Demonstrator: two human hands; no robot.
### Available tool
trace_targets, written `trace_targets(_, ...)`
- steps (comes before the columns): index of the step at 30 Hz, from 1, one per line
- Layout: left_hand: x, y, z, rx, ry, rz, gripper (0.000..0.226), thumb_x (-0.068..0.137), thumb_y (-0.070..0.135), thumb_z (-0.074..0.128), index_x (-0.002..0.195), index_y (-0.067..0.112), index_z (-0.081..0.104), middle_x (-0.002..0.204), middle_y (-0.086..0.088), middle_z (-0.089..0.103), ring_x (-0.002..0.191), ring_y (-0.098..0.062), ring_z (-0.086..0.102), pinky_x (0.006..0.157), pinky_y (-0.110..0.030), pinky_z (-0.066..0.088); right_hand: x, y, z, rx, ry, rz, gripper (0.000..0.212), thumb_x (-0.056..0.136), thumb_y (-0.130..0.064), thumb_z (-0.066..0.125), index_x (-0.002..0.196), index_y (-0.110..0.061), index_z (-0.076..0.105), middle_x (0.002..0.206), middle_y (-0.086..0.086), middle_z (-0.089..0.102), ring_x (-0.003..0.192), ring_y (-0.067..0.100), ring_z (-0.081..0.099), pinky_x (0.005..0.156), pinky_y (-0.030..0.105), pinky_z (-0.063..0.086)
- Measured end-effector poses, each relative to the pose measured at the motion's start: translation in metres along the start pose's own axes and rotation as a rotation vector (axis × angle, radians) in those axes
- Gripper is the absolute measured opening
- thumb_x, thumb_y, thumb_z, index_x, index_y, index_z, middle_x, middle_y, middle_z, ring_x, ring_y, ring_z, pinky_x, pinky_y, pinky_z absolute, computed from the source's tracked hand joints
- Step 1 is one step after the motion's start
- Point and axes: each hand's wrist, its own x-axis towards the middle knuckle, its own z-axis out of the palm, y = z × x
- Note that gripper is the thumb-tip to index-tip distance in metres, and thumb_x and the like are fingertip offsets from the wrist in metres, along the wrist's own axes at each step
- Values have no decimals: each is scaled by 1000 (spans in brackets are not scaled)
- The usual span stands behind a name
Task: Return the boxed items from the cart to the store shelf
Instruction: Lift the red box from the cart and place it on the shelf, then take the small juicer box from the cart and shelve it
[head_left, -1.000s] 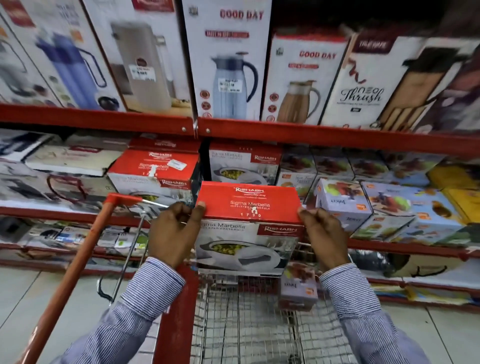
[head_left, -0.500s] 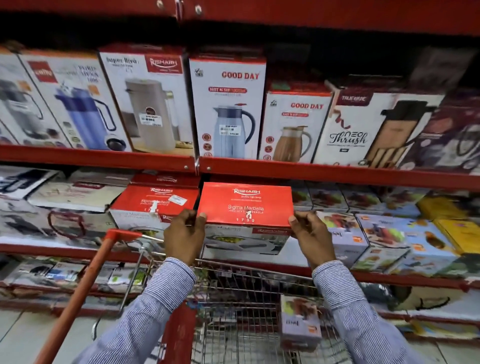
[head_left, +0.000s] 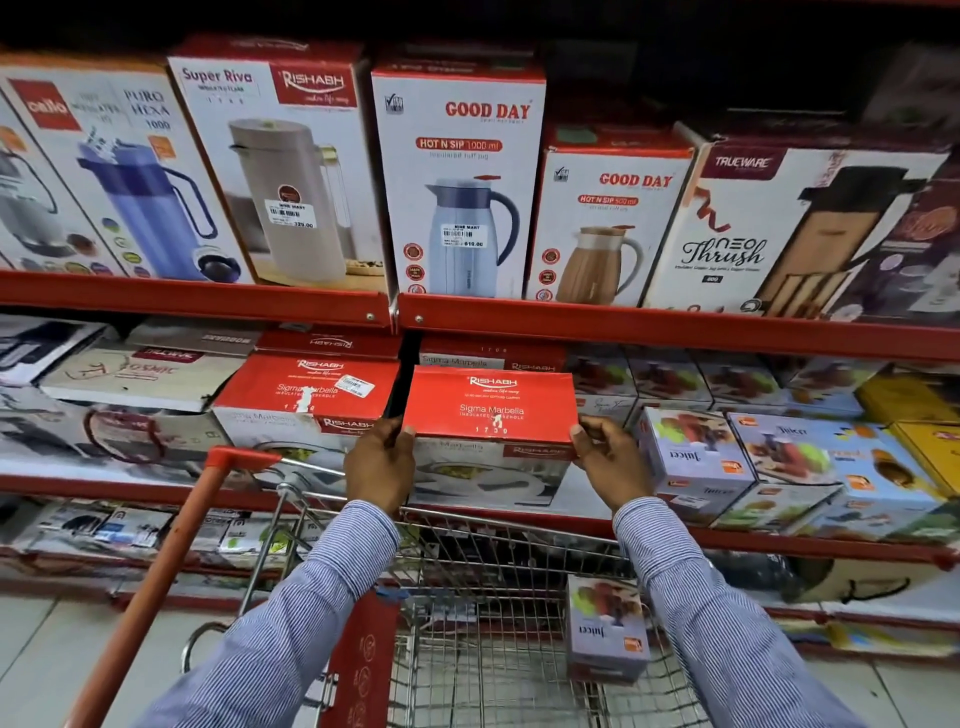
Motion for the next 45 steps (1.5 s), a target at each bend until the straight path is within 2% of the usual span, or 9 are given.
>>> trace_targets(9,8,0,13,-23,-146,-23,66,90,43,59,144,12,38,134,-15,61,121,-35,59,104,-50,48,5,-14,-5,50,-172,3,62,86,-54,55,140,-24,46,133,1,60,121,22,57,106,50,44)
trace_targets(14,-28,4,15,-6,-106,103,68,92,35,61,150,14,32,141,-11,56,122,-25,57,102,-37,47,-13,0,-17,101,-178,-31,58,91,-43,56,143,-25,42,129,-9,55,123,18,54,107,48,43)
trace_targets(18,-69,-16,35,48,-175,258,64,89,40,63,146,23,39,150,-5,47,134,-24,50,104,-49,50,-53,40,-38,81,-69,-56,37,91,-33,59,128,-26,58,128,-8,59,113,10,57,96,32,48)
trace_targets(23,-98,-47,83,131,-394,259,48,87,41,60,131,22,57,133,-5,62,116,-21,63,94,-41,56,-82,118,-56,14,31,133,20,91,-13,61,110,-10,66,103,5,69,94,17,66,68,0,44)
trace_targets(27,-121,-73,142,317,-599,260,42,90,29,62,131,19,56,134,-5,59,120,-24,59,98,-31,49,-88,183,-66,-66,88,261,16,89,-4,61,101,1,69,104,20,71,93,15,67,90,33,51)
trace_targets(34,-141,-109,239,274,-824,-146,53,90,35,65,136,11,52,138,-6,58,128,-29,55,102,-33,45,-84,248,-60,-194,-106,489,33,92,-26,59,120,-9,65,131,11,62,120,30,56,92,23,36)
trace_targets(38,-136,-147,279,155,-758,-385,70,75,53,72,131,13,59,138,-7,60,128,-30,56,108,-42,46,-73,264,-55,-213,-280,526,40,97,-29,47,130,-6,56,135,14,57,128,30,50,97,28,38)
trace_targets(42,-142,-129,280,9,-692,-554,40,83,32,70,116,9,68,110,-19,70,99,-31,64,82,-37,48,-66,268,-47,-180,-300,508,38,97,-34,47,124,-11,61,126,13,61,119,30,56,87,28,35)
trace_targets(45,-145,-123,282,-66,-679,-606,33,83,29,69,113,16,67,107,-11,68,92,-25,59,87,-42,54,-63,264,-44,-155,-281,524,35,97,-30,45,118,-9,64,109,10,62,102,28,60,76,27,39)
